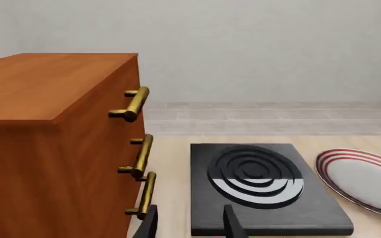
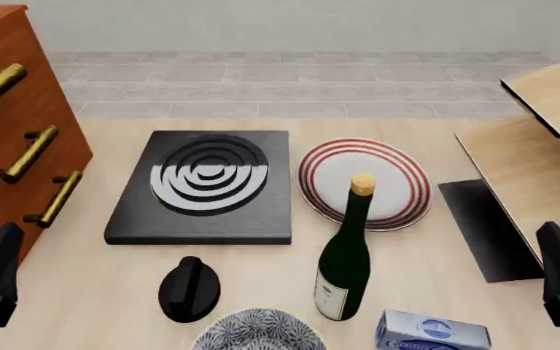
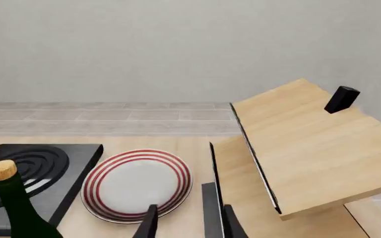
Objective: Put the bowl on the stove.
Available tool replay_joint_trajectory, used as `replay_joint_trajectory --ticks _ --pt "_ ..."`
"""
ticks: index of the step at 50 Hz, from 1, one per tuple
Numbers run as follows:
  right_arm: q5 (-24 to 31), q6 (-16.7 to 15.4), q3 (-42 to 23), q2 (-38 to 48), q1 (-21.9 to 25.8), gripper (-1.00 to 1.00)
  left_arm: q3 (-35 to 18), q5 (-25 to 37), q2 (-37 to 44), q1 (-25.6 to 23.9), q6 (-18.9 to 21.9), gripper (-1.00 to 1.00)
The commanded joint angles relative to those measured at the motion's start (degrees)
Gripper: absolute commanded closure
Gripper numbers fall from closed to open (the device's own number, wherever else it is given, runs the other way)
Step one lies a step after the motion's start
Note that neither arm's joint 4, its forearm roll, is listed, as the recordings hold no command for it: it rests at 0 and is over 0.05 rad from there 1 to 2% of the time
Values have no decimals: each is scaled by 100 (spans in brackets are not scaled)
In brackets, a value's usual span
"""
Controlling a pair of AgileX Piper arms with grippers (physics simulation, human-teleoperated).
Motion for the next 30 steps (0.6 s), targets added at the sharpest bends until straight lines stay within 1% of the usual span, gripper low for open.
replay_joint_trajectory --ticks 1,8,25,28,30 --pt "-7 3 -15 25 -1 -100 -6 12 16 -51 34 -100" --pt "-7 3 -15 26 -2 -100 -6 39 0 -116 64 -100" --pt "-6 2 -15 27 -1 -100 -30 111 103 -79 99 -100" --pt "-7 0 -15 25 -1 -100 -186 228 189 -175 108 -100" --pt "-7 3 -15 26 -1 -100 -281 122 461 -263 148 -100"
